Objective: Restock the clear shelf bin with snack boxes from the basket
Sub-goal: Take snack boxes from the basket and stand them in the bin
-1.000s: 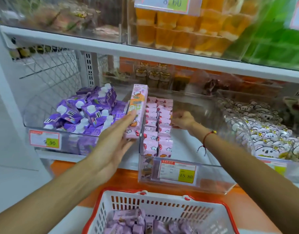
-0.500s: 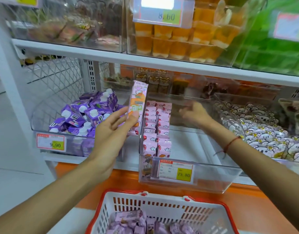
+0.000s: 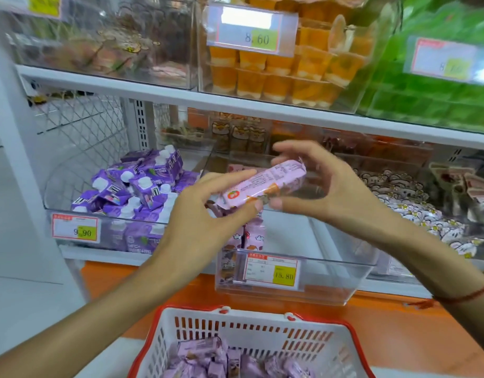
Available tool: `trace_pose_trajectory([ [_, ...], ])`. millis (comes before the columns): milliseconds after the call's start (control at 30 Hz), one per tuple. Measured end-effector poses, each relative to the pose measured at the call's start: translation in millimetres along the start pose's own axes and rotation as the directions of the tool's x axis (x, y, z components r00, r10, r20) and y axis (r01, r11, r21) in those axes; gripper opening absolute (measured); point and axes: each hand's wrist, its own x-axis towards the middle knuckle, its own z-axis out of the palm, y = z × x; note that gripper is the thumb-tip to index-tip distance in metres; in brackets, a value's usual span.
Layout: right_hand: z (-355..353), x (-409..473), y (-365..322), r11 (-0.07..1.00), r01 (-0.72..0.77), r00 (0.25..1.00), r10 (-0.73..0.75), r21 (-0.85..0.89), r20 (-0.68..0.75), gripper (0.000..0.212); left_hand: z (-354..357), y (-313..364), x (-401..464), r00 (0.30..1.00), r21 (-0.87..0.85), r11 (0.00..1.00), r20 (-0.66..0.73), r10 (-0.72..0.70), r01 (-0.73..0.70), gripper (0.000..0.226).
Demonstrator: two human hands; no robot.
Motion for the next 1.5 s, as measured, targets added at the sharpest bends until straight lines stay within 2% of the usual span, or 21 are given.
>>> trace_pose_trajectory([
  [67, -2, -4, 0, 0.968, 0.086, 0.992, -0.060, -0.236, 0.115, 0.056, 0, 1, -1, 0.999, 0.054, 0.998, 0.016, 0.030, -0.030, 0.052],
  [167, -11, -5, 3, 0.791, 0.206, 0.979, -0.165, -0.576, 0.124, 0.051, 1, -3, -1, 0.998, 0.064, 0.996, 0.036, 0.054, -0.056, 0.064],
  [233, -19, -2, 11, 0.734, 0.167, 0.983, -0.176, -0.658, 0.054, 0.046, 1, -10, -1, 0.999, 0.073, 0.996, 0.000, 0.051, -0.051, 0.065],
  [300, -27, 5, 28, 0.785, 0.004, 0.987, -0.103, -0.619, -0.125, 0.038, 0, -23, 0, 0.997, 0.088, 0.996, -0.078, -0.005, 0.012, 0.059],
  [367, -29, 21, 53, 0.809, -0.193, 0.969, 0.070, -0.555, -0.236, 0.032, 2, -38, 2, 0.987, 0.095, 0.987, -0.111, -0.116, 0.127, 0.051],
  [467, -16, 52, 94, 0.752, -0.418, 0.901, 0.416, -0.510, -0.125, 0.021, 8, -57, 3, 0.960, 0.088, 0.957, -0.048, -0.274, 0.278, 0.045],
  [600, 10, 76, 137, 0.787, -0.543, 0.808, 0.585, -0.294, 0.073, 0.008, 7, -66, 1, 0.961, 0.129, 0.952, -0.048, -0.273, 0.277, 0.036],
  [700, 21, 85, 156, 0.747, -0.635, 0.737, 0.662, -0.200, 0.134, 0.026, 4, -67, -1, 0.963, 0.115, 0.957, -0.051, -0.263, 0.267, 0.033],
  [833, 25, 96, 166, 0.718, -0.684, 0.722, 0.691, -0.132, 0.018, 0.044, 1, -65, -1, 0.967, 0.074, 0.964, -0.027, -0.255, 0.256, 0.031],
  [933, 34, 101, 165, 0.733, -0.654, 0.747, 0.665, -0.185, -0.006, 0.018, 1, -63, 0, 0.967, 0.054, 0.966, -0.023, -0.253, 0.254, 0.029],
  [1067, 44, 103, 157, 0.749, -0.627, 0.771, 0.636, -0.215, -0.033, 0.030, 1, -60, 0, 0.968, 0.040, 0.968, -0.020, -0.249, 0.249, 0.027],
  [1167, 36, 99, 157, 0.751, -0.649, 0.754, 0.656, -0.118, 0.031, 0.015, 0, -61, 0, 0.966, 0.042, 0.965, -0.024, -0.257, 0.258, 0.029],
  [1233, 31, 93, 154, 0.749, -0.652, 0.745, 0.662, -0.118, 0.084, 0.006, 0, -62, -1, 0.966, 0.028, 0.966, -0.020, -0.257, 0.257, 0.029],
  [1300, 28, 86, 146, 0.756, -0.642, 0.750, 0.654, -0.129, 0.099, 0.010, -1, -61, 0, 0.966, 0.002, 0.966, -0.007, -0.259, 0.259, 0.027],
  [1400, 17, 68, 125, 0.792, -0.583, 0.798, 0.600, -0.181, 0.053, 0.027, -4, -58, 2, 0.959, 0.028, 0.959, -0.023, -0.283, 0.284, 0.027],
  [1467, 6, 45, 105, 0.845, -0.445, 0.881, 0.472, -0.297, 0.020, 0.031, -6, -55, 1, 0.967, 0.102, 0.963, -0.089, -0.240, 0.249, 0.027],
  [1500, 1, 30, 92, 0.869, -0.338, 0.932, 0.362, -0.362, -0.001, 0.028, -7, -50, 0, 0.975, 0.141, 0.970, -0.124, -0.183, 0.200, 0.025],
])
